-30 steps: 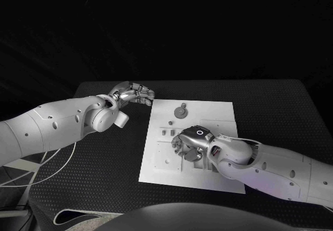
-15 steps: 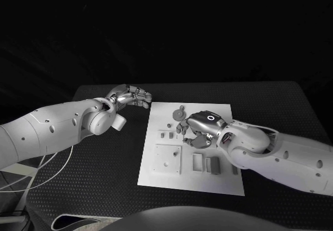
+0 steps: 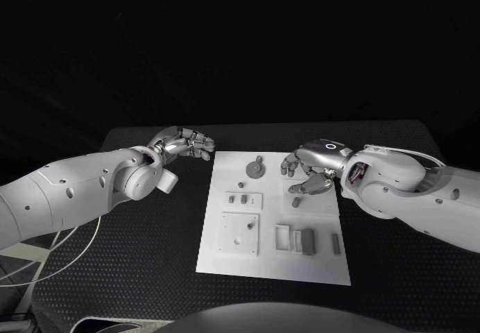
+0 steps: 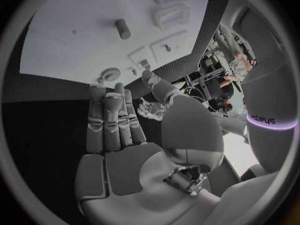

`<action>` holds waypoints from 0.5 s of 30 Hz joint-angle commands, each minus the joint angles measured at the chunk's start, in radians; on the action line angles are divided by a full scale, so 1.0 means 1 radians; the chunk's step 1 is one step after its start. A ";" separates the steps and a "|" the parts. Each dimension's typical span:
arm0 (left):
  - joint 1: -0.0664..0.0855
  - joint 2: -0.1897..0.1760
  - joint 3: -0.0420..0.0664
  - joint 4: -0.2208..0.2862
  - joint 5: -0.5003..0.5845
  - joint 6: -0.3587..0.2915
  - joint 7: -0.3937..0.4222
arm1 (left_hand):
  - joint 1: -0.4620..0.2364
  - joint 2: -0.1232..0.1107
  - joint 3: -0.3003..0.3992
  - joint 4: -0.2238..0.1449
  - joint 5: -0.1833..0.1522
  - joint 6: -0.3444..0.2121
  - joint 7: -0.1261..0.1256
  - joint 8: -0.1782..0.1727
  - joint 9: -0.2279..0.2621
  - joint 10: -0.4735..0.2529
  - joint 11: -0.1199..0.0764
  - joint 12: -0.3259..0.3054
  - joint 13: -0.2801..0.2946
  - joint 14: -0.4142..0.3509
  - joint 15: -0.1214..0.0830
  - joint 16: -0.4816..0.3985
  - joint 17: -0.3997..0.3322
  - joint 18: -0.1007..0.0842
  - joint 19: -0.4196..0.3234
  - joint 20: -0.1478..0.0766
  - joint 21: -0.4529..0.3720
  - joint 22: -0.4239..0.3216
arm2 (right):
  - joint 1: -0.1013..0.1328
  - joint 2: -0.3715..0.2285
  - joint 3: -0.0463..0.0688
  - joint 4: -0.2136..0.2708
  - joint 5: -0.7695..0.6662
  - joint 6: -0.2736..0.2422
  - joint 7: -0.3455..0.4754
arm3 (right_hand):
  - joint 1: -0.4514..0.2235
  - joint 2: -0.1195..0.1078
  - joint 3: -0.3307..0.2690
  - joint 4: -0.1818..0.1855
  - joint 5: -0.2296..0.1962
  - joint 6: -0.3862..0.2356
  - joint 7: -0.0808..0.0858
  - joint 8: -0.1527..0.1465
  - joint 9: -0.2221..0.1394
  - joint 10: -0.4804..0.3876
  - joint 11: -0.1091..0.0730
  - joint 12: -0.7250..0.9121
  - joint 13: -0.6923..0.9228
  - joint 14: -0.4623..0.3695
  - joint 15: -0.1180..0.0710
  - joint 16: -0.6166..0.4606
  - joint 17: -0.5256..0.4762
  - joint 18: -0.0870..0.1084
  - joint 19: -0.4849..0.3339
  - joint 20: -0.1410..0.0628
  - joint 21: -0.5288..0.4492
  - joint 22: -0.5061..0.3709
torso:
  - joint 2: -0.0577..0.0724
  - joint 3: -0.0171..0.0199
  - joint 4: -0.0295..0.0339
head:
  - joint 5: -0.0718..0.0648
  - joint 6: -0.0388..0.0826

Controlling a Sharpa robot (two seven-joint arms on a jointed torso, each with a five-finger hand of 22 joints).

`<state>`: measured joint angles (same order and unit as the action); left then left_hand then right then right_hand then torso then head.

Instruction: Assemble the parts on the task board

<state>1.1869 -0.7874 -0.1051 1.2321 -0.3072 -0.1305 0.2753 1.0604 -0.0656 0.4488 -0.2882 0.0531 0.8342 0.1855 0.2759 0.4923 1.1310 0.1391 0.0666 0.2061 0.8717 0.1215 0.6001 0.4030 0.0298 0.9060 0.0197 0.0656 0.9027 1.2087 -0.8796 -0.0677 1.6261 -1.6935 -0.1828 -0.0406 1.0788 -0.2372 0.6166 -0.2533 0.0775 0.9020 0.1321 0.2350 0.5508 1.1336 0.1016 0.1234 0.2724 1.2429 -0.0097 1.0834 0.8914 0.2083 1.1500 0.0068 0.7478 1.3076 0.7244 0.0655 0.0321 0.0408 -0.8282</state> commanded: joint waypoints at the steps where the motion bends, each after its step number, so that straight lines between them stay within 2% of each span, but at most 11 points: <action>1: 0.002 0.001 0.001 0.000 0.006 0.005 0.012 | 0.009 0.001 -0.006 0.001 -0.002 0.000 0.005 0.005 -0.001 -0.003 0.004 0.001 -0.001 0.007 -0.001 -0.006 0.002 0.011 0.002 0.003 0.004 -0.001 | -0.001 -0.010 -0.004 0.000 -0.058 0.096 -0.029 | -0.010 -0.006 -0.010 0.005 -0.003 -0.010 -0.010 -0.003 -0.002 -0.015 0.007 -0.007 -0.003 -0.018 0.004 -0.003 0.001 0.053 -0.015 0.004 -0.008 0.017 | 0.001 0.0028 0.0013 | -0.003 0.001; 3: 0.002 0.000 0.001 0.001 0.006 0.005 0.011 | 0.009 0.001 -0.006 0.001 -0.002 0.000 0.005 0.005 -0.001 -0.003 0.004 0.001 -0.001 0.007 -0.001 -0.006 0.002 0.011 0.002 0.003 0.004 -0.002 | -0.001 -0.016 -0.010 0.003 -0.075 0.103 -0.036 | -0.015 -0.012 -0.015 0.009 -0.003 -0.016 -0.015 -0.005 -0.004 -0.020 0.008 -0.008 -0.004 -0.023 0.006 -0.002 0.002 0.053 -0.019 0.007 -0.009 0.017 | 0.001 0.0033 0.0010 | -0.003 -0.001; 7: 0.002 0.000 0.001 0.000 0.006 0.005 0.012 | 0.009 0.001 -0.006 0.001 -0.002 0.000 0.005 0.005 -0.001 -0.003 0.004 0.001 -0.002 0.007 -0.001 -0.006 0.002 0.011 0.002 0.003 0.004 -0.002 | -0.001 -0.022 -0.021 0.006 -0.093 0.117 -0.044 | -0.019 -0.020 -0.023 0.015 -0.003 -0.025 -0.023 -0.007 -0.006 -0.025 0.008 -0.009 -0.004 -0.028 0.006 0.000 0.003 0.053 -0.023 0.009 -0.010 0.018 | 0.000 0.0013 -0.0007 | -0.005 0.000; 11: 0.002 0.001 0.001 0.001 0.006 0.006 0.012 | 0.010 0.001 -0.006 0.000 -0.002 0.000 0.005 0.005 -0.001 -0.003 0.004 0.001 -0.002 0.007 -0.001 -0.007 0.003 0.011 0.002 0.003 0.004 -0.002 | -0.005 -0.024 -0.038 0.004 -0.108 0.135 -0.051 | -0.022 -0.022 -0.027 0.018 -0.003 -0.028 -0.025 -0.008 -0.006 -0.026 0.008 -0.009 -0.004 -0.030 0.007 0.001 0.003 0.053 -0.024 0.010 -0.010 0.018 | 0.000 0.0014 -0.0005 | -0.006 -0.001; 15: 0.002 0.001 0.001 -0.001 0.006 0.006 0.012 | 0.010 0.001 -0.006 0.000 -0.002 0.000 0.005 0.005 -0.002 -0.003 0.004 0.001 -0.002 0.007 -0.001 -0.007 0.003 0.011 0.002 0.003 0.004 -0.002 | -0.023 -0.017 -0.042 -0.008 -0.139 0.139 -0.058 | -0.023 -0.020 -0.030 0.021 -0.003 -0.025 -0.025 -0.005 -0.006 -0.025 0.007 -0.008 -0.003 -0.031 0.005 0.003 0.004 0.053 -0.025 0.010 -0.010 0.018 | 0.000 0.0027 -0.0002 | -0.006 -0.003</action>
<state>1.1870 -0.7876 -0.1051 1.2310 -0.3072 -0.1304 0.2754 1.0604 -0.0656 0.4488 -0.2882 0.0531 0.8342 0.1855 0.2759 0.4924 1.1310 0.1391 0.0666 0.2053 0.8717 0.1216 0.5976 0.4047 0.0298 0.9060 0.0197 0.0656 0.9019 1.1895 -0.9001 -0.1100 1.6227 -1.7774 -0.0820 -0.0821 1.0609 -0.2551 0.5906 -0.2331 0.0775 0.8792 0.1112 0.2312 0.5452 1.1162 0.1091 0.1209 0.2700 1.2164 -0.0033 1.0834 0.8939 0.2084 1.1321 0.0159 0.7432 1.3075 0.7250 0.0672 0.0320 0.0348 -0.8303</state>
